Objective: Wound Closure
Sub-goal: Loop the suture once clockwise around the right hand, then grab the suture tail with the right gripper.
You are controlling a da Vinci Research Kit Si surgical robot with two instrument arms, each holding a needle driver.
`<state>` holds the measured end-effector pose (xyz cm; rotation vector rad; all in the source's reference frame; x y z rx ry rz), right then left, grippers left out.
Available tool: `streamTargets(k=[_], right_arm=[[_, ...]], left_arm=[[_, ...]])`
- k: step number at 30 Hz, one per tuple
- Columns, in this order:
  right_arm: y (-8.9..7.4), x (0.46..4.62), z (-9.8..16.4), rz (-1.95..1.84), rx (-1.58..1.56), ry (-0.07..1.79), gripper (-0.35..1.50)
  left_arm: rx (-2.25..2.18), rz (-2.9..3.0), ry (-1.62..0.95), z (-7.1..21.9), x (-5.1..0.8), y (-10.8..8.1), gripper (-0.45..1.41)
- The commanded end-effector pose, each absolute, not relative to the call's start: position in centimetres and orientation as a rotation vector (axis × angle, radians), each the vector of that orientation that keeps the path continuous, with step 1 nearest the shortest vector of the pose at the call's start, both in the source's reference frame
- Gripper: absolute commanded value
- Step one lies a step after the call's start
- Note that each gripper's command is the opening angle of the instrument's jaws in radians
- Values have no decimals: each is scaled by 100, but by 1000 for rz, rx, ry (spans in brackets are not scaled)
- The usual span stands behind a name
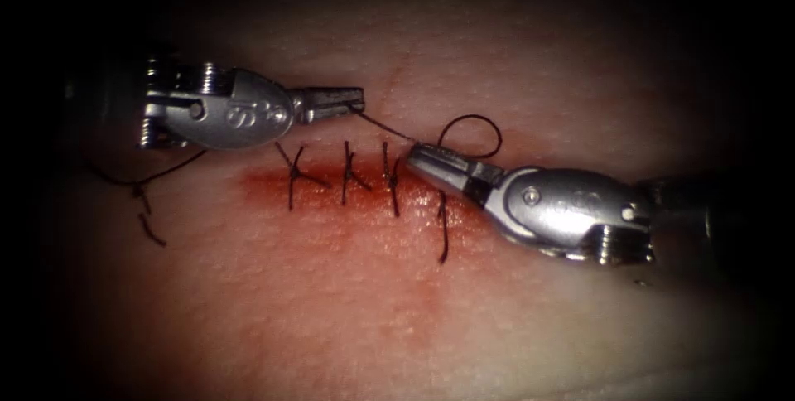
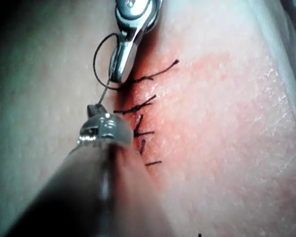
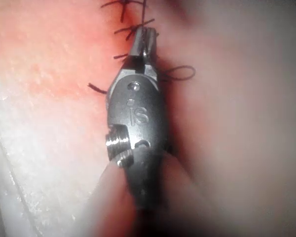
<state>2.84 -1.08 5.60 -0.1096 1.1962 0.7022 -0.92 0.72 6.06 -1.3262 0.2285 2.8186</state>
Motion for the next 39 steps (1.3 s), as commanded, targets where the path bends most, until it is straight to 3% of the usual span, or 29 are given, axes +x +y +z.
streamTargets(k=[1,12,22,30,39], right_arm=[[-102,289,570,705,-123,1214,-35],[-70,285,575,754,-87,1478,-35],[-46,287,588,687,248,1753,-35],[-45,285,584,409,568,1709,-35],[-49,293,566,87,635,1542,-35]], left_arm=[[-1335,2818,225,613,-100,70,-45],[-1371,2835,169,623,-120,40,-45],[-1399,2853,138,638,-151,43,-45],[-1424,2859,108,655,-152,59,-45],[-1443,2867,92,665,-150,64,-45]])
